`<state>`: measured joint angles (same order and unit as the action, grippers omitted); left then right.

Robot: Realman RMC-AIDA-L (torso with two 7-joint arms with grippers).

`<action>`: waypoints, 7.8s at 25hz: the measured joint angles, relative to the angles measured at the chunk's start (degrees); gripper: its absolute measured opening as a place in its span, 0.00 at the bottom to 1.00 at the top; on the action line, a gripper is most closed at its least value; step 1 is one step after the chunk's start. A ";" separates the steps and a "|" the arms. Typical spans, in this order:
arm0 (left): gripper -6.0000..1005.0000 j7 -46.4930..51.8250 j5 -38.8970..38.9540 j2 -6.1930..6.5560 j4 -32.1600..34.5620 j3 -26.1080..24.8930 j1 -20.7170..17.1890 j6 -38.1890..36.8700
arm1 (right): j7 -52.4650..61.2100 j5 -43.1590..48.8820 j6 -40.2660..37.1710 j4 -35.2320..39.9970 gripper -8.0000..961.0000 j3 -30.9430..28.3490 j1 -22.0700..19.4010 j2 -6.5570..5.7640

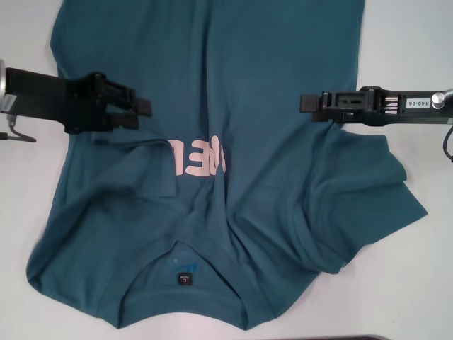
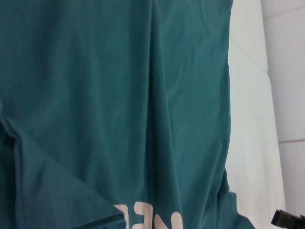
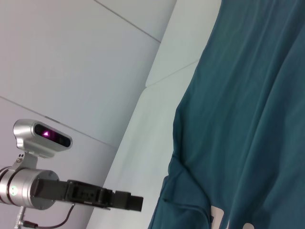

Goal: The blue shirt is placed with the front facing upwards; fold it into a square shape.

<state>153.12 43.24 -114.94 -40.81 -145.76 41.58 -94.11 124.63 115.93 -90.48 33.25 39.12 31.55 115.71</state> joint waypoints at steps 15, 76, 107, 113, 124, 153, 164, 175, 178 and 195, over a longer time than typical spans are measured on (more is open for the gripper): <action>0.67 -4.58 -0.75 3.79 -4.88 1.72 -5.45 -7.06 | 0.00 0.03 0.17 -0.03 0.73 0.05 0.00 -0.44; 0.73 -12.69 9.12 4.48 -2.08 -0.02 -13.44 -7.93 | -0.80 1.51 1.06 -0.43 0.71 0.16 0.09 -1.55; 0.73 -57.26 18.11 -5.03 -5.51 -6.73 -22.77 -19.53 | 0.25 15.72 -2.57 0.15 0.70 -0.31 -2.44 -8.25; 0.73 -57.32 18.11 -5.18 -5.51 -7.44 -22.73 -19.53 | 2.56 15.85 -5.01 0.33 0.70 -0.47 -2.87 -10.11; 0.73 -57.32 18.11 -5.21 -5.51 -7.61 -22.20 -19.46 | 5.97 18.36 -3.35 0.04 0.69 -0.71 -3.05 -9.52; 0.73 -57.32 18.20 -5.50 -5.51 -9.01 -22.24 -18.67 | 15.40 18.46 -2.02 -0.36 0.68 -2.90 -1.95 -9.50; 0.73 -57.32 18.09 -5.73 -5.74 -9.02 -22.67 -18.03 | 19.61 18.47 -1.67 -2.07 0.68 -3.00 -1.81 -9.04; 0.73 -57.32 17.68 -5.91 -5.88 -9.02 -22.85 -17.99 | 20.74 18.27 -1.16 -2.98 0.68 -4.29 -1.12 -8.84; 0.73 -57.32 17.66 -5.91 -5.91 -9.01 -22.86 -17.99 | 20.98 18.34 -1.13 -3.00 0.67 -4.25 -0.78 -8.72; 0.73 -57.32 17.97 -6.00 -6.04 -9.02 -23.04 -18.04 | 19.76 18.68 -0.57 -3.01 0.67 -2.49 -0.63 -7.97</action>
<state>95.80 61.22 -120.94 -46.85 -154.78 18.54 -112.15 144.39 134.61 -91.06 30.24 36.63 30.93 107.74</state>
